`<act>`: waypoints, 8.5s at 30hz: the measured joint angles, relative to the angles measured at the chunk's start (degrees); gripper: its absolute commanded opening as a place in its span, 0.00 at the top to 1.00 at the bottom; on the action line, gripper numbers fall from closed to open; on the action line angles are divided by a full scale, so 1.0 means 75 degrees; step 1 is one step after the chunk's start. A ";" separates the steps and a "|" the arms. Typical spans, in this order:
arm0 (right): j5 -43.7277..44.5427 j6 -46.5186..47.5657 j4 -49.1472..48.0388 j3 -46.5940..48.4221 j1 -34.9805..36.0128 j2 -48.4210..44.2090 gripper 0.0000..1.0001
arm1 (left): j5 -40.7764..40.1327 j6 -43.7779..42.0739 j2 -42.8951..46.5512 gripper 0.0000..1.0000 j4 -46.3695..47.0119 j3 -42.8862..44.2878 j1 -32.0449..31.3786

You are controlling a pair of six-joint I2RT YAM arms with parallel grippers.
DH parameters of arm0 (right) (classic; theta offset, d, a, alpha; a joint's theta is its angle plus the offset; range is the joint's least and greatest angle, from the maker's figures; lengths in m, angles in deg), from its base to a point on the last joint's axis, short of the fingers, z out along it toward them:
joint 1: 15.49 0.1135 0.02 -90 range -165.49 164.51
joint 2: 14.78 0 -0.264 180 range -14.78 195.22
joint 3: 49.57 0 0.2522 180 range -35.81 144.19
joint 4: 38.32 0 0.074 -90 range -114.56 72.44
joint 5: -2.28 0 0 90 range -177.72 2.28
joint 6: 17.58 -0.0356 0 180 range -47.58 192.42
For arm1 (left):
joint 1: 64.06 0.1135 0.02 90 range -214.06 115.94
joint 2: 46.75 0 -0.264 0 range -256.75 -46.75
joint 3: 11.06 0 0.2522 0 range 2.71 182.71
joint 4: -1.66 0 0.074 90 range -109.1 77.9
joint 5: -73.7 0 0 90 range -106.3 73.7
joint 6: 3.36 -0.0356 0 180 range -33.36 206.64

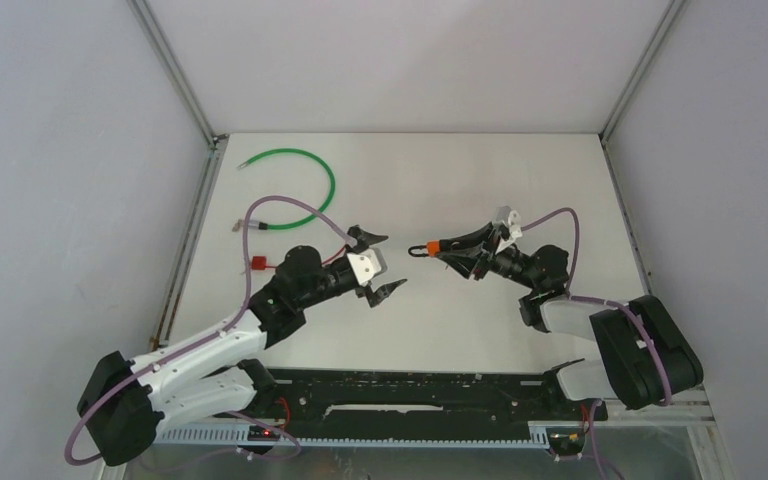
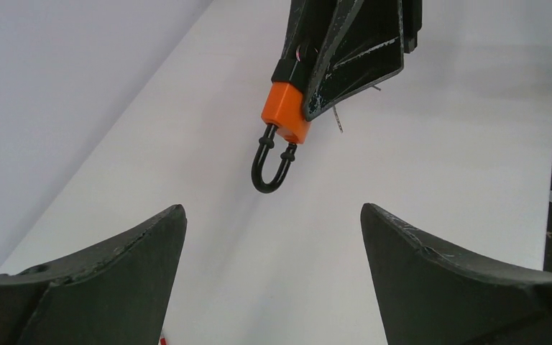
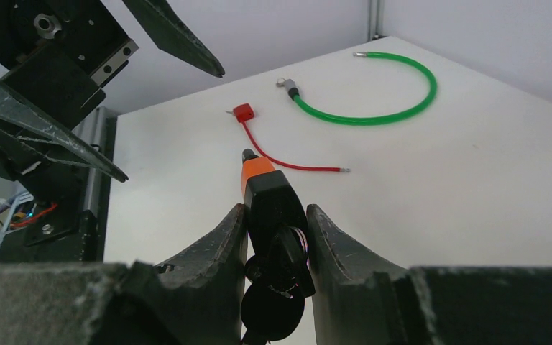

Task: Lock with the key
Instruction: Lock the lock.

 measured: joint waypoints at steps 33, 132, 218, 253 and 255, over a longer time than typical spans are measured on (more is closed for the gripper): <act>-0.1247 -0.0568 -0.1139 -0.0323 0.0338 -0.0609 1.00 | 0.0720 0.0670 -0.0495 0.24 -0.0551 0.0551 0.0000; -0.0493 -0.1032 -0.1183 -0.0303 0.0510 -0.0425 1.00 | 0.2914 0.2664 -0.1530 0.03 0.2812 -0.0749 0.1224; -0.1005 -0.1067 -0.1183 -0.0064 0.0595 0.0280 1.00 | 0.3008 0.2060 -0.1425 0.94 0.2028 -0.0341 0.0973; -0.1381 0.0402 -0.1134 0.0038 0.1070 0.0833 1.00 | 0.3343 0.1513 -0.1454 1.00 0.0807 -0.0213 0.0941; -0.1454 0.0402 -0.1134 0.0058 0.1070 0.0895 1.00 | 0.3348 0.1513 -0.1454 1.00 0.0726 -0.0213 0.0941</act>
